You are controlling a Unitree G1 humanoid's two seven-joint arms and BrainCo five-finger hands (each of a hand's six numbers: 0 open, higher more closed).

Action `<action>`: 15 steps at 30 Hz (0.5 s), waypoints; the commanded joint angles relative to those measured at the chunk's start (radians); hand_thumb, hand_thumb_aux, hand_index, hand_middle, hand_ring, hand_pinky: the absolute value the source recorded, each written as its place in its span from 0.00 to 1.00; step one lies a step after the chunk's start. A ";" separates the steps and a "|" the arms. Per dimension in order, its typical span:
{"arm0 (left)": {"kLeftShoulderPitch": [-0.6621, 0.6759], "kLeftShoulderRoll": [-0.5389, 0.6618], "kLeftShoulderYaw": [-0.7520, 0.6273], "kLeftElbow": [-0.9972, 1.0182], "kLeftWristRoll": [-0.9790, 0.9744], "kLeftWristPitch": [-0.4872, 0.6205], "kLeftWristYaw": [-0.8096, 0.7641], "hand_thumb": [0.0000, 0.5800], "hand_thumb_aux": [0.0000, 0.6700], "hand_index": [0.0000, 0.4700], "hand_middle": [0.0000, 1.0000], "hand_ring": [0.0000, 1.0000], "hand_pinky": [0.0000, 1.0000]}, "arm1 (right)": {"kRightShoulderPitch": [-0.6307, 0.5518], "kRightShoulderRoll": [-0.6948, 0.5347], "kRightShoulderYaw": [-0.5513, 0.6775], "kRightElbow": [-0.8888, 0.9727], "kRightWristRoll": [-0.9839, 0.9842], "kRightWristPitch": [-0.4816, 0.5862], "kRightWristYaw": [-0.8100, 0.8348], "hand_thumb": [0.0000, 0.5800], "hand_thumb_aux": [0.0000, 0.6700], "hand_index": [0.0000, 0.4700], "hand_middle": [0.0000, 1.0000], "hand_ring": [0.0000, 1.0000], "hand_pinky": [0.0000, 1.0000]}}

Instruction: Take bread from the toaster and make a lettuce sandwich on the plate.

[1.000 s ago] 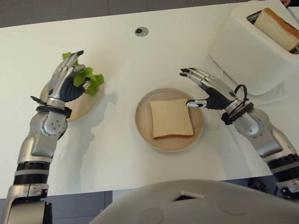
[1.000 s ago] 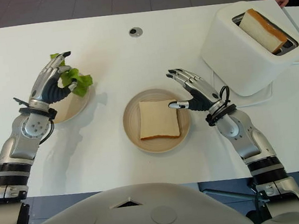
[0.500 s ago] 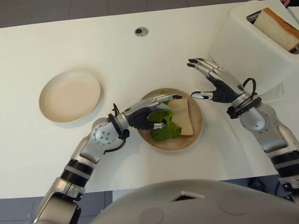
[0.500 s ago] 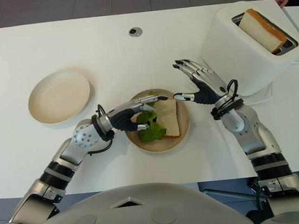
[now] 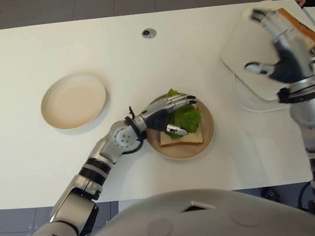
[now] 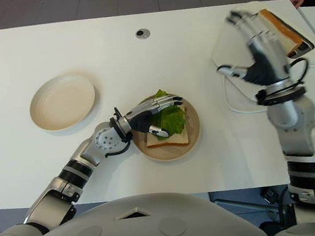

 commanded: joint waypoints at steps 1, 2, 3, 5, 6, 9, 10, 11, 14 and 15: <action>0.019 0.011 -0.010 -0.016 -0.017 0.000 -0.039 0.00 0.00 0.00 0.00 0.00 0.00 | -0.013 -0.108 -0.110 0.076 -0.149 0.070 -0.064 0.00 0.00 0.00 0.00 0.00 0.00; 0.019 0.012 -0.004 -0.023 -0.020 0.002 -0.039 0.00 0.00 0.00 0.00 0.00 0.00 | -0.007 -0.135 -0.100 0.129 -0.192 0.084 -0.074 0.00 0.00 0.00 0.00 0.00 0.00; 0.020 0.014 0.005 -0.036 -0.023 0.004 -0.036 0.00 0.00 0.00 0.00 0.00 0.00 | -0.004 -0.157 -0.078 0.177 -0.230 0.097 -0.078 0.00 0.00 0.00 0.00 0.00 0.00; 0.028 0.021 0.035 -0.081 -0.032 0.012 -0.020 0.00 0.00 0.00 0.00 0.00 0.00 | -0.009 -0.182 -0.025 0.264 -0.271 0.125 -0.067 0.00 0.00 0.00 0.00 0.00 0.00; 0.034 0.024 0.050 -0.107 -0.037 0.017 -0.014 0.00 0.00 0.00 0.00 0.00 0.00 | -0.011 -0.189 -0.008 0.297 -0.279 0.134 -0.063 0.00 0.00 0.00 0.00 0.00 0.00; 0.050 0.030 0.093 -0.184 -0.050 0.035 -0.001 0.00 0.00 0.00 0.00 0.00 0.00 | 0.004 -0.200 0.024 0.372 -0.264 0.145 -0.049 0.00 0.00 0.00 0.00 0.00 0.00; 0.054 0.032 0.105 -0.205 -0.054 0.040 0.002 0.00 0.00 0.00 0.00 0.00 0.00 | 0.013 -0.203 0.037 0.392 -0.259 0.145 -0.042 0.00 0.00 0.00 0.00 0.00 0.00; 0.059 0.033 0.113 -0.224 -0.056 0.045 0.003 0.00 0.00 0.00 0.00 0.00 0.00 | 0.019 -0.204 0.046 0.407 -0.254 0.144 -0.039 0.00 0.00 0.00 0.00 0.00 0.00; 0.075 0.036 0.131 -0.281 -0.066 0.058 -0.002 0.00 0.00 0.00 0.00 0.00 0.00 | 0.018 -0.219 0.078 0.434 -0.240 0.136 -0.024 0.16 0.08 0.08 0.00 0.00 0.00; 0.082 0.038 0.139 -0.301 -0.074 0.062 -0.003 0.00 0.00 0.00 0.00 0.00 0.00 | 0.017 -0.224 0.084 0.436 -0.236 0.136 -0.019 0.70 0.45 0.45 0.00 0.00 0.00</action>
